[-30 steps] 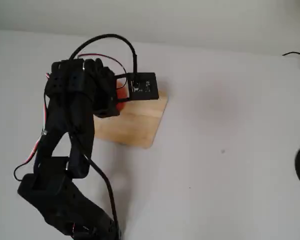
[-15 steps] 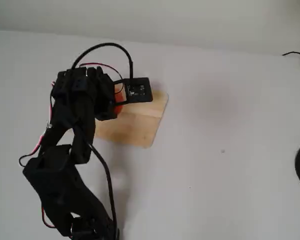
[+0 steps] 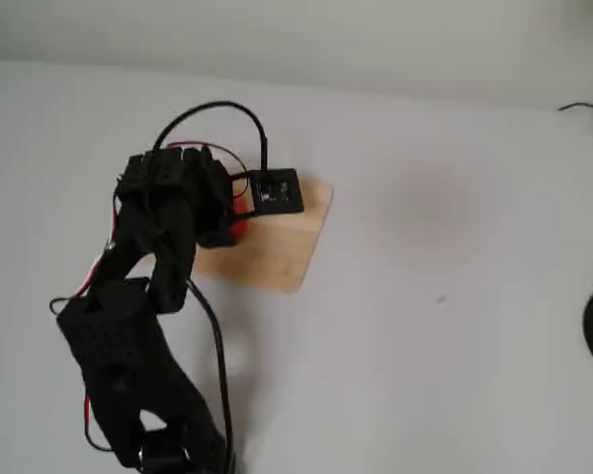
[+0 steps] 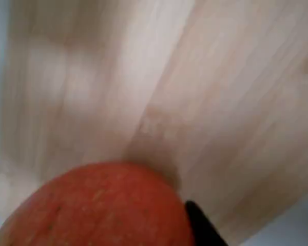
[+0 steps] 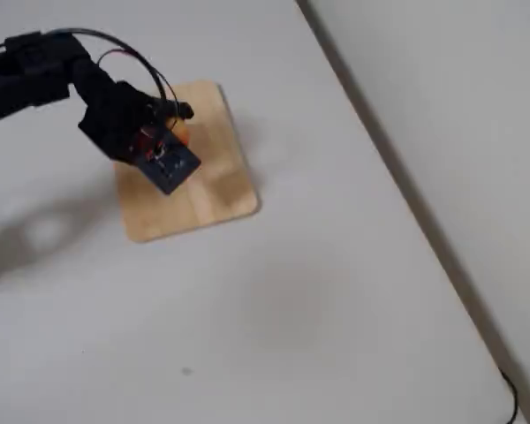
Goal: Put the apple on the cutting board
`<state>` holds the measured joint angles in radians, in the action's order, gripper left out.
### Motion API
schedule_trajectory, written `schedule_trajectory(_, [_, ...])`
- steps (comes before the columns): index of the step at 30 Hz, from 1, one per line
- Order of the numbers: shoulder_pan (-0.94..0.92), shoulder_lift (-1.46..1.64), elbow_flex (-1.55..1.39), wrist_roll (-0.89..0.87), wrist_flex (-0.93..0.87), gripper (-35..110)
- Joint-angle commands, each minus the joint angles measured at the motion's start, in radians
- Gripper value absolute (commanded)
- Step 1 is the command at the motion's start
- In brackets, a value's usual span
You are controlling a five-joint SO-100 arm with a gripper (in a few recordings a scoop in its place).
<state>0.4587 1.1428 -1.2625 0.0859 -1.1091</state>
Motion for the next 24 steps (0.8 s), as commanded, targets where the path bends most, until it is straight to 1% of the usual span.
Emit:
schedule_trajectory(1, [0.026,-0.003,0.051,0.041,-0.02,59])
schedule_trajectory(2, [0.029,-0.003,0.051,0.055,-0.031,71])
schedule_trajectory(3, [0.031,-0.003,0.051,0.064,-0.04,77])
schedule_trajectory(4, [0.031,0.0,0.051,0.069,-0.048,79])
schedule_trajectory(7, [0.018,0.025,0.051,0.081,-0.075,82])
schedule_trajectory(11, [-0.002,0.092,0.051,0.109,-0.137,82])
schedule_trajectory(16, [-0.097,0.272,0.051,0.106,-0.218,81])
schedule_trajectory(19, [-0.173,0.445,0.051,0.107,-0.301,75])
schedule_trajectory(20, [-0.204,0.511,0.051,0.107,-0.33,69])
schedule_trajectory(21, [-0.236,0.584,0.044,0.106,-0.356,60])
schedule_trajectory(22, [-0.268,0.66,0.037,0.103,-0.379,48])
schedule_trajectory(24, [-0.345,0.807,0.012,0.063,-0.43,16])
